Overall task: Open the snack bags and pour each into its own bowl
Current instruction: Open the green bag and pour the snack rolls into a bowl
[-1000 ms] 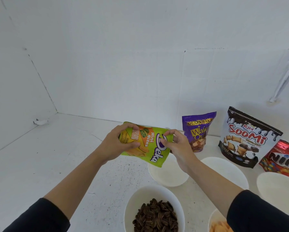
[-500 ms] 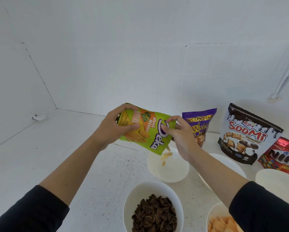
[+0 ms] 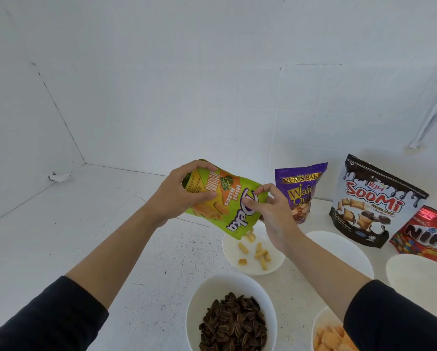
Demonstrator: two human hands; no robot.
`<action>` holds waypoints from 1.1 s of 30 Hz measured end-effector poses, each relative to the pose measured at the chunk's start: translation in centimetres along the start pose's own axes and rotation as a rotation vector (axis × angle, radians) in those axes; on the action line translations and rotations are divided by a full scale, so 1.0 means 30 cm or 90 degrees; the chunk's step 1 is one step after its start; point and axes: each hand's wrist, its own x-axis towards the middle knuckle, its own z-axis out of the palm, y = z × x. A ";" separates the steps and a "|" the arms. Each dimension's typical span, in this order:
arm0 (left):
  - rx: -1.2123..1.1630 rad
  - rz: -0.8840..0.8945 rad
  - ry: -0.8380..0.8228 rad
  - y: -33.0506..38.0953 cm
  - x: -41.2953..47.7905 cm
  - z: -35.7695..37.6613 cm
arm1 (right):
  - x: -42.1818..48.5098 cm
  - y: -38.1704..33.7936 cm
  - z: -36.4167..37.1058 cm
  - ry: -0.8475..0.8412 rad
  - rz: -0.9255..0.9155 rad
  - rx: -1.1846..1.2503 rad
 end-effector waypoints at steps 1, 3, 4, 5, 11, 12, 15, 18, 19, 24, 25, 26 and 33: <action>-0.001 0.002 -0.001 0.004 -0.001 -0.001 | 0.000 -0.003 0.002 -0.001 -0.002 -0.003; 0.000 0.009 -0.001 0.018 0.001 -0.008 | 0.000 -0.014 0.007 -0.003 -0.008 -0.002; 0.002 0.014 0.001 0.027 0.002 -0.012 | 0.001 -0.020 0.010 -0.003 -0.012 0.000; 0.003 0.020 0.003 0.037 0.005 -0.017 | 0.000 -0.028 0.013 -0.003 -0.017 0.003; 0.019 0.063 0.037 0.079 0.021 -0.047 | 0.008 -0.081 0.031 -0.005 -0.066 -0.003; 0.020 0.070 0.041 0.082 0.022 -0.048 | 0.009 -0.084 0.031 -0.004 -0.070 0.000; 0.021 0.085 0.031 0.078 0.021 -0.035 | -0.001 -0.080 0.032 -0.001 -0.058 0.020; 0.033 0.066 -0.005 0.051 0.026 -0.009 | -0.018 -0.041 0.029 0.010 -0.025 0.035; 0.037 0.056 -0.019 0.040 0.027 -0.001 | -0.023 -0.025 0.027 0.021 -0.010 0.031; 0.058 0.031 -0.051 0.009 0.032 0.024 | -0.035 0.008 0.006 0.050 0.048 0.050; 0.061 0.031 -0.036 0.013 0.035 0.024 | -0.035 0.004 0.003 0.048 0.052 0.058; 0.065 0.032 -0.013 0.020 0.040 0.022 | -0.036 -0.003 0.001 0.044 0.054 0.070; 0.100 0.103 0.052 0.151 0.084 -0.008 | -0.030 -0.070 0.019 0.013 -0.014 0.152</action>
